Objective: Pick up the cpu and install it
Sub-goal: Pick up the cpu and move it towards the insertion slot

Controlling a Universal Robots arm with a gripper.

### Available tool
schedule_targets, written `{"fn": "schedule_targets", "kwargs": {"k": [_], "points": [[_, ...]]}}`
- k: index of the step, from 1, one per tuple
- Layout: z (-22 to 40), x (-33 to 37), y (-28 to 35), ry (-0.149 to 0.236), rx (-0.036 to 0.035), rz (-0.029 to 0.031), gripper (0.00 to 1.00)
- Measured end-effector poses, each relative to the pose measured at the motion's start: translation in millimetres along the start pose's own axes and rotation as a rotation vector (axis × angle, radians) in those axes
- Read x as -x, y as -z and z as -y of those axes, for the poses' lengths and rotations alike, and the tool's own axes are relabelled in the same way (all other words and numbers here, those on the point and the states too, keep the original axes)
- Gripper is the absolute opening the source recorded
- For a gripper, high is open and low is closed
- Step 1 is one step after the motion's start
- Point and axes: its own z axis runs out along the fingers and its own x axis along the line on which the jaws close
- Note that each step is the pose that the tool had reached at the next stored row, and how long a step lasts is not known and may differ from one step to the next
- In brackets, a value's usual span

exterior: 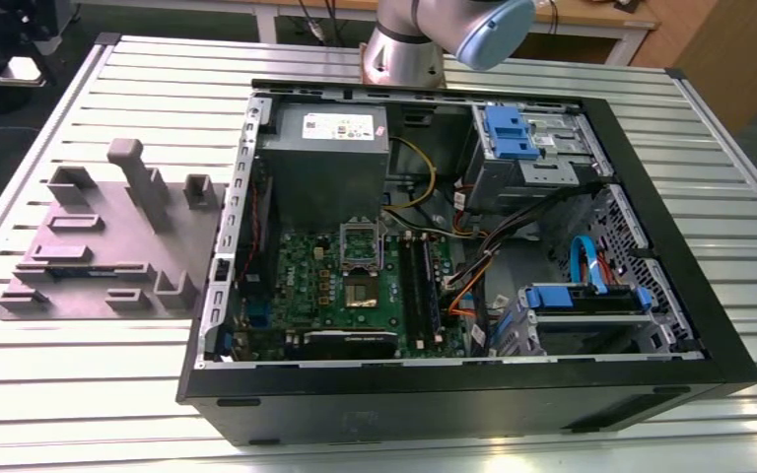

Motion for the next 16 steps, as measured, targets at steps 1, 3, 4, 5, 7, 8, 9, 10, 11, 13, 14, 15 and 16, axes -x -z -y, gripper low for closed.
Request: {"fn": "schedule_targets", "kwargs": {"k": [1, 3, 4, 5, 7, 8, 9, 10, 11, 13, 14, 15, 16], "points": [[0.0, 0.3, 0.0, 0.000, 0.0001, 0.0000, 0.47], [0.0, 0.7, 0.0, 0.000, 0.0000, 0.0001, 0.47], [0.0, 1.0, 0.0, 0.000, 0.0000, 0.0000, 0.47], [0.0, 1.5, 0.0, 0.000, 0.0000, 0.0000, 0.47], [0.0, 1.6, 0.0, 0.000, 0.0000, 0.0000, 0.47], [0.0, 1.9, 0.0, 0.000, 0.0000, 0.0000, 0.47], [-0.1, 2.2, 0.0, 0.000, 0.0001, 0.0000, 0.47], [-0.1, 2.4, 0.0, 0.000, 0.0000, 0.0000, 0.47], [-0.1, 2.7, 0.0, 0.000, 0.0000, 0.0000, 0.47], [-0.1, 3.3, 0.0, 0.000, 0.0000, -0.0001, 0.47], [-0.1, 3.5, -0.1, 0.000, 0.0001, 0.0000, 0.47], [-0.1, 3.7, -0.1, 0.000, 0.0000, 0.0000, 0.47], [-0.1, 3.9, 0.0, 0.000, 0.0000, -0.0001, 0.47]]}}
